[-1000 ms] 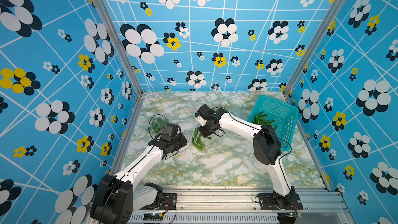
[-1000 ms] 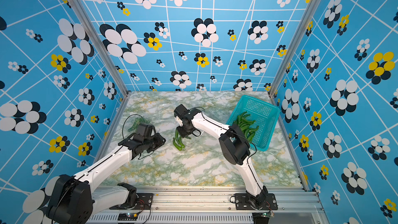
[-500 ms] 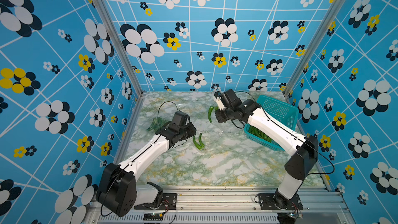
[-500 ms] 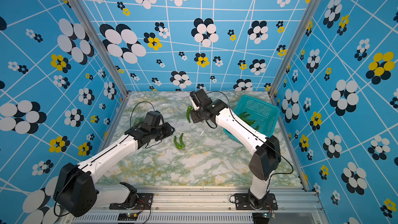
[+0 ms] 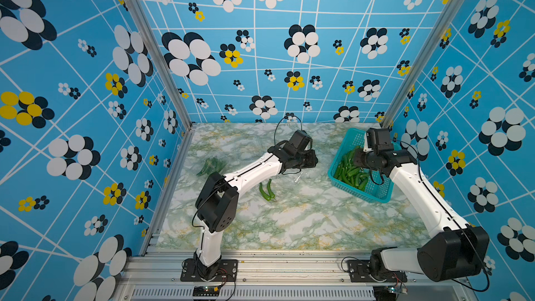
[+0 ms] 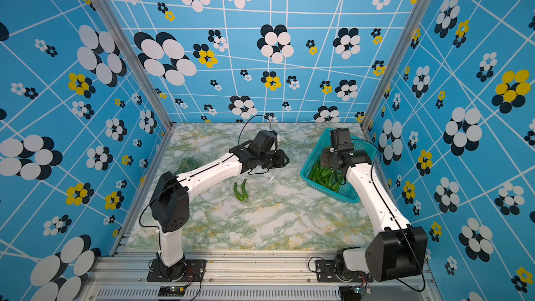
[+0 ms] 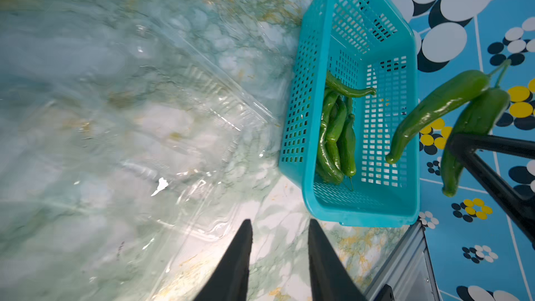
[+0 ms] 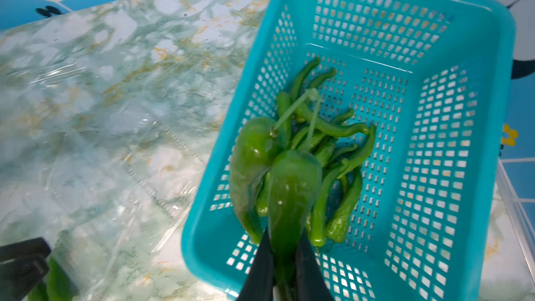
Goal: Take small green peppers out of containers
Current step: Place the green pepper in the basket, then pick up the green pepper from the packing box.
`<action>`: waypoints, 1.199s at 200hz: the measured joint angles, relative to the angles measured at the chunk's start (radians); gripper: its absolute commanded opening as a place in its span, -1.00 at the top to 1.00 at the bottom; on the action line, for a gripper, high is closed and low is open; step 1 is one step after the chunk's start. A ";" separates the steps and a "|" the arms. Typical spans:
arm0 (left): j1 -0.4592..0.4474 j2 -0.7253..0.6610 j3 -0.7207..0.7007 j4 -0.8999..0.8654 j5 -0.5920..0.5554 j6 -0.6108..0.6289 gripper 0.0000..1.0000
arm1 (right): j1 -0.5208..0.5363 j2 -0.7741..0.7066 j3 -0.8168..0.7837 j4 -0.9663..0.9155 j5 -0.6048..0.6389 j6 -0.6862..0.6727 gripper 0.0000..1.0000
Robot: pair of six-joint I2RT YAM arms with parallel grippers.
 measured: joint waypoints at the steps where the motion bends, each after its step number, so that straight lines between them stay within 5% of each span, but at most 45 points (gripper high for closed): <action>1: -0.003 0.008 0.008 0.000 0.002 0.000 0.30 | -0.003 0.001 -0.002 0.001 0.002 0.001 0.91; 43: -0.050 0.141 0.135 -0.058 0.036 0.007 0.30 | -0.051 0.098 -0.098 0.038 0.018 0.025 0.65; 88: -0.048 0.144 0.138 -0.117 0.016 0.031 0.29 | -0.051 0.130 -0.106 0.051 0.016 0.027 0.03; 160: 0.010 -0.022 -0.031 -0.125 -0.037 0.045 0.29 | -0.021 0.127 -0.054 0.053 -0.105 -0.023 0.10; 240: 0.212 -0.462 -0.521 -0.103 -0.126 0.012 0.29 | 0.420 0.314 0.256 0.015 -0.362 -0.115 0.13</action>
